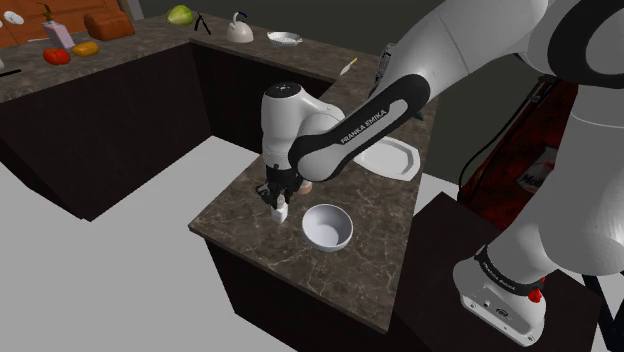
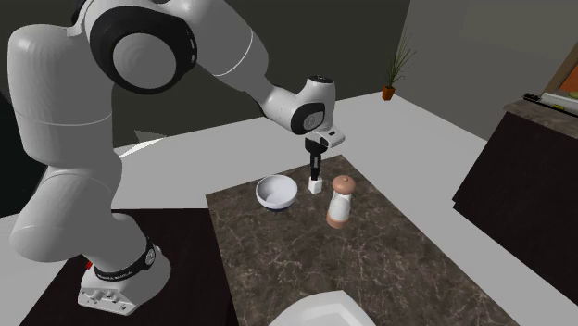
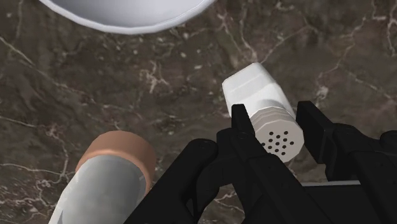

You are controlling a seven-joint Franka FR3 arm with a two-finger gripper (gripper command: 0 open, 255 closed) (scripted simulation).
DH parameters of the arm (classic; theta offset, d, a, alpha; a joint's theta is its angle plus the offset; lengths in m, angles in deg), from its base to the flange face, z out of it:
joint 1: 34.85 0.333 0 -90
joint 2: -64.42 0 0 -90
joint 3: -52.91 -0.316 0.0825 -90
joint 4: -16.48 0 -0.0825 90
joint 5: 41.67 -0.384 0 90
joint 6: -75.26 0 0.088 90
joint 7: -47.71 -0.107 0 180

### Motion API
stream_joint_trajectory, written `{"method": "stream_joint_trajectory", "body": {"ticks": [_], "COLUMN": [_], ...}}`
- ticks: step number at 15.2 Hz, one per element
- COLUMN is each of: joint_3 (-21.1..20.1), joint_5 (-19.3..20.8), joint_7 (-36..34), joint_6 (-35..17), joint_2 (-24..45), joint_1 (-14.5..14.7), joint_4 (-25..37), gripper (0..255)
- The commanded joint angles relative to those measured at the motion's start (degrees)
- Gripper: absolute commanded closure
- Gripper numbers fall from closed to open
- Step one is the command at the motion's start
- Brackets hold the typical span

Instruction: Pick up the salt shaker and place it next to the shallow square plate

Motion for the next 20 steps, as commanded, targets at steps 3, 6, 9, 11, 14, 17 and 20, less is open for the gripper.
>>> {"method": "stream_joint_trajectory", "body": {"ticks": [3,6,9,11,14,17,20], "joint_3": [0.0,-0.5,-1.0,-1.2,-1.6,-1.9,-2.1], "joint_5": [0.0,-0.9,-1.8,-2.4,-3.2,-4.0,-4.8], "joint_7": [0.0,0.6,1.2,1.6,2.1,2.7,3.2], "joint_6": [0.0,1.8,3.7,4.9,6.9,8.8,10.8], "joint_2": [0.0,-1.6,-3.2,-4.3,-5.7,-7.1,-8.4], "joint_1": [0.0,-0.4,-0.7,-0.9,-1.2,-1.4,-1.6], "joint_4": [0.0,0.3,0.6,1.0,1.5,2.2,3.0], "gripper": [255,255,255,255,255,255,255]}}
